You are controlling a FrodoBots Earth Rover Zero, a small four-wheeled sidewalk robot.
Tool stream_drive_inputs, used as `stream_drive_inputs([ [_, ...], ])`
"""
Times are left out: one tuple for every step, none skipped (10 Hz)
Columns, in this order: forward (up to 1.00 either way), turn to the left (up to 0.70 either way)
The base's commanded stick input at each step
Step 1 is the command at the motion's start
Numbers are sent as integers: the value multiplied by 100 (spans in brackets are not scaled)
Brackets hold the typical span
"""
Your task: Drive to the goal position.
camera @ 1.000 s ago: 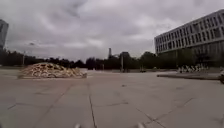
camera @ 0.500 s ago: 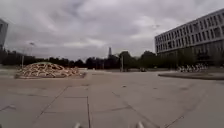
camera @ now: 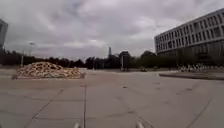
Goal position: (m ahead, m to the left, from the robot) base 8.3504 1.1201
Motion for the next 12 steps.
stream_drive_inputs([
  [45,0],
  [45,0],
  [45,0],
  [45,0],
  [45,0],
  [45,0],
  [45,0],
  [45,0],
  [45,0],
  [45,0],
  [45,0],
  [45,0],
])
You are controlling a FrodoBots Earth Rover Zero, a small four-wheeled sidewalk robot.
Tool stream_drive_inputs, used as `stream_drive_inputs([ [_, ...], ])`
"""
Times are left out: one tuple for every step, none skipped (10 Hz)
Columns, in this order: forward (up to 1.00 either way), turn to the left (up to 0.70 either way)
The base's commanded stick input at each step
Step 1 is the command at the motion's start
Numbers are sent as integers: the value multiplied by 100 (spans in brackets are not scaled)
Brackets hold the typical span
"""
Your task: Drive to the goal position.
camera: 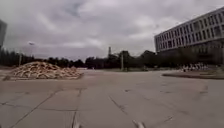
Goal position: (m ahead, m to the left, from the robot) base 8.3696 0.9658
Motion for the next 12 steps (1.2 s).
stream_drive_inputs([
  [45,0],
  [45,0],
  [45,0],
  [45,0],
  [45,0],
  [45,0],
  [45,0],
  [45,0],
  [45,0],
  [45,0],
  [45,0],
  [45,0],
])
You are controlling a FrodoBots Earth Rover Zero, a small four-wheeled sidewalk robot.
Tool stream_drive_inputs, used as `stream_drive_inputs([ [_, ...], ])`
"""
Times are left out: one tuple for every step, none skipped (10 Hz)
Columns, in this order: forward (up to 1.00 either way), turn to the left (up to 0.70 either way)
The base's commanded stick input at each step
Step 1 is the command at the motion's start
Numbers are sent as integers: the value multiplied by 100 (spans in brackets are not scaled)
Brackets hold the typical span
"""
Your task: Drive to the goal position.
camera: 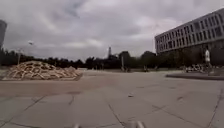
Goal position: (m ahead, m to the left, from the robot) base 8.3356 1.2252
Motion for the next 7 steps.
stream_drive_inputs([
  [45,0],
  [45,0],
  [45,0],
  [45,0],
  [45,0],
  [45,0],
  [45,0],
])
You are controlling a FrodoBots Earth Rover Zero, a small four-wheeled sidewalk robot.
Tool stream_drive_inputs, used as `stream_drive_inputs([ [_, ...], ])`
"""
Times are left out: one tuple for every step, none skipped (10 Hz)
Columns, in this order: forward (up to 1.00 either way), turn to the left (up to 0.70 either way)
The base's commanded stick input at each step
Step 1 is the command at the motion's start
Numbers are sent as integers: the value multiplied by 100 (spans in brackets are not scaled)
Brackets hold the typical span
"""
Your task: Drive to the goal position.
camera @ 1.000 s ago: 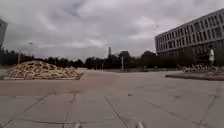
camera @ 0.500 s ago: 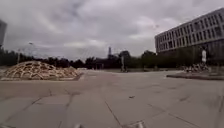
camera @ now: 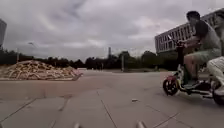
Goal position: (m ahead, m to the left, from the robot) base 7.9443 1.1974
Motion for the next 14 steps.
stream_drive_inputs([
  [45,0],
  [45,0],
  [45,0],
  [45,0],
  [45,0],
  [45,0],
  [45,0],
  [45,0],
  [45,0],
  [45,0],
  [45,0],
  [45,0],
  [45,0],
  [45,0],
])
